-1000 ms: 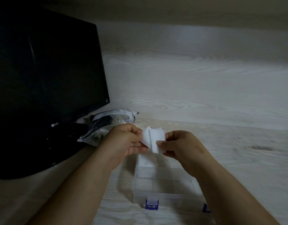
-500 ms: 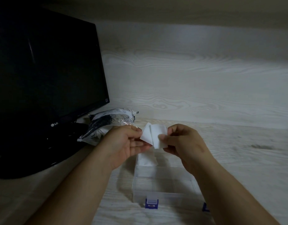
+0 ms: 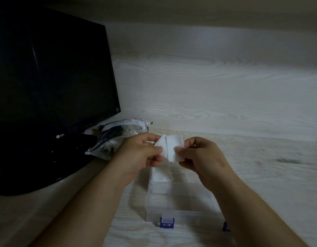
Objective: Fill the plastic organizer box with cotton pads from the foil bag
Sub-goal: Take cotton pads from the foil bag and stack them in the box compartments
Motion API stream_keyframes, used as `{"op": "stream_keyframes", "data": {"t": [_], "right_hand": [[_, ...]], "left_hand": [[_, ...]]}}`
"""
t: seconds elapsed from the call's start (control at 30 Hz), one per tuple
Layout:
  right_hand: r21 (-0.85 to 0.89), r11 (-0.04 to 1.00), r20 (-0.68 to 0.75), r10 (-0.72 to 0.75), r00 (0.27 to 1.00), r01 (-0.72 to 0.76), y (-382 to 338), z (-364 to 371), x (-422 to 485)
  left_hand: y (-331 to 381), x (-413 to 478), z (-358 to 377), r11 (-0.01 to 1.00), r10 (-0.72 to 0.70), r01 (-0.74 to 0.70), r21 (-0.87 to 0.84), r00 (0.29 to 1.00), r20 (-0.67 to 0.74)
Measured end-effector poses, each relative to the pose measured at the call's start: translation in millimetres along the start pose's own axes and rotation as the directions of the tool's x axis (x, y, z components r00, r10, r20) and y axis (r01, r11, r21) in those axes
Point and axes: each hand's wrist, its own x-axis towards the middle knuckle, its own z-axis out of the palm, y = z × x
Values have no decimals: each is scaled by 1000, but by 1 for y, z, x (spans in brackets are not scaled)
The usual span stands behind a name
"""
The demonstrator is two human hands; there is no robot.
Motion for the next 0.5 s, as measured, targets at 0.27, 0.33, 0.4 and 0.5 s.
{"op": "stream_keyframes", "data": {"t": [0.27, 0.33, 0.4, 0.5], "right_hand": [[-41, 999, 22, 3, 1000, -2, 0, 0, 0], [-46, 999, 22, -6, 1000, 7, 1, 0, 0], [-53, 999, 23, -9, 1000, 10, 1, -1, 1], [-84, 996, 32, -13, 999, 16, 2, -1, 2]], "left_hand": [[-3, 3, 0, 995, 54, -49, 88, 997, -55], [-2, 2, 0, 995, 56, -50, 89, 997, -59], [1, 1, 0, 997, 47, -42, 68, 997, -69], [2, 1, 0, 999, 32, -30, 30, 997, -67]]}}
